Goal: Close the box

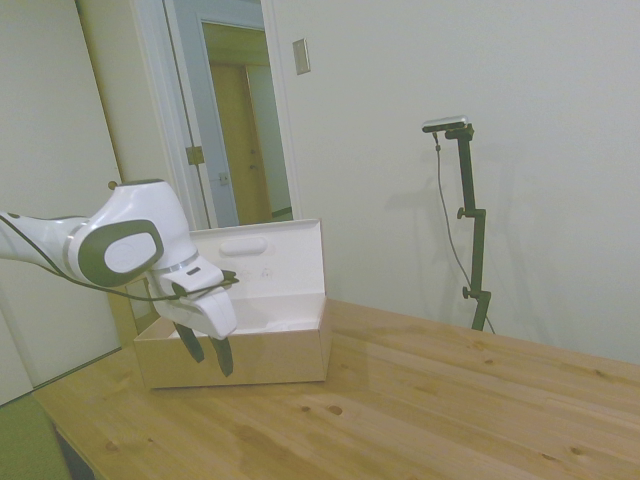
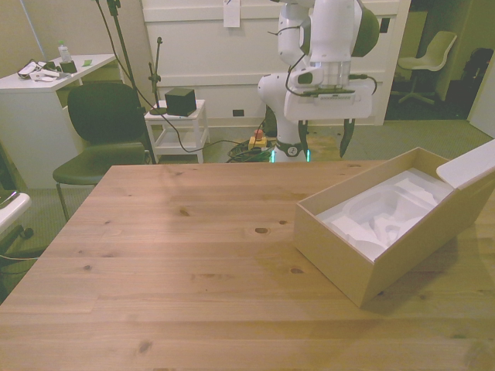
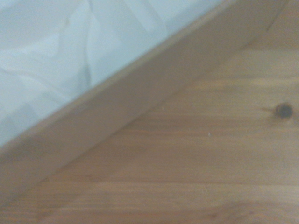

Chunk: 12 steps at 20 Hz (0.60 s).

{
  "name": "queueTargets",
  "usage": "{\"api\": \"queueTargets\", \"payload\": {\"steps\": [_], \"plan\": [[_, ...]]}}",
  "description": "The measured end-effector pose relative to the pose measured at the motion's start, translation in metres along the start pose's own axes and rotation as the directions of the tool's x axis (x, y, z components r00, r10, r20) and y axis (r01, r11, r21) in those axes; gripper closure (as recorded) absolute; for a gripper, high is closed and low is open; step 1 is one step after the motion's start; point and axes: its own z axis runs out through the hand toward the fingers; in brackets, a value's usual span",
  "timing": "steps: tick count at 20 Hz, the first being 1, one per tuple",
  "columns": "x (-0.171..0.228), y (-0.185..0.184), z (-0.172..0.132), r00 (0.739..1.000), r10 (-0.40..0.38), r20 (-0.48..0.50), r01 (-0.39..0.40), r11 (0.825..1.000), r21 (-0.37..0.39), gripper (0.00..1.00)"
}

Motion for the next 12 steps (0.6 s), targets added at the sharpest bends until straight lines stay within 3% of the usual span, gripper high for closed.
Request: {"api": "queueTargets", "payload": {"steps": [6, 12], "plan": [[-0.034, -0.042, -0.055, 0.987, -0.094, -0.128, 0.103, 0.993, 0.061, 0.00], [-0.030, -0.075, -0.083, 0.956, -0.167, -0.242, 0.191, 0.978, 0.080, 0.00]]}}
